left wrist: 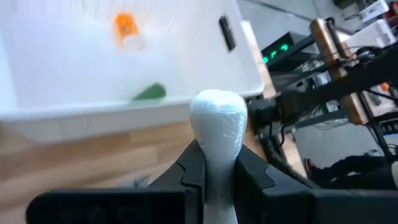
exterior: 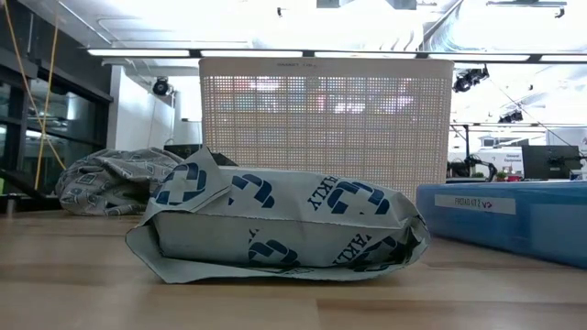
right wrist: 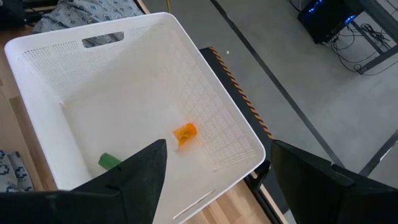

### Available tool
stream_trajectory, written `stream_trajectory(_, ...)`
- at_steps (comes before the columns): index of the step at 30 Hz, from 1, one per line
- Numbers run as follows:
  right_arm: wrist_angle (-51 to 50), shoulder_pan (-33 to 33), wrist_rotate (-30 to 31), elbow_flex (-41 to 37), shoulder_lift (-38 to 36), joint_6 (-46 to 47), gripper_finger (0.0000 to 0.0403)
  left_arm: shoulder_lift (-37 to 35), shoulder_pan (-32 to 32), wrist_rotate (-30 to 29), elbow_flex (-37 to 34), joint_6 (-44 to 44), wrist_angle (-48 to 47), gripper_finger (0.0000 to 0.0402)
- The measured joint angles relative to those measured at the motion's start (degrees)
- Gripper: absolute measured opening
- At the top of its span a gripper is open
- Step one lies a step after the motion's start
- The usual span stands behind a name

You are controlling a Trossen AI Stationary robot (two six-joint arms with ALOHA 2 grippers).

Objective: Pick & place medical supplies in basket/bin
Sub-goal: Put the white gauze in the white bin

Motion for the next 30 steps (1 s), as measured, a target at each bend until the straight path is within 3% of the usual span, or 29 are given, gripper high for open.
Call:
stream_trajectory(8, 0.0, 0.0, -1.2, 0.0, 0.0, 0.0, 0.0277, 0.0, 8.5, 2.0, 4.1, 12.4, 1.8, 0.0082)
stream_trajectory(30, -0.2, 0.0, -1.2, 0.0, 0.0, 0.1, 0.0277, 4.2, 31.9, 18.0, 4.2, 28.9, 6.9, 0.0082)
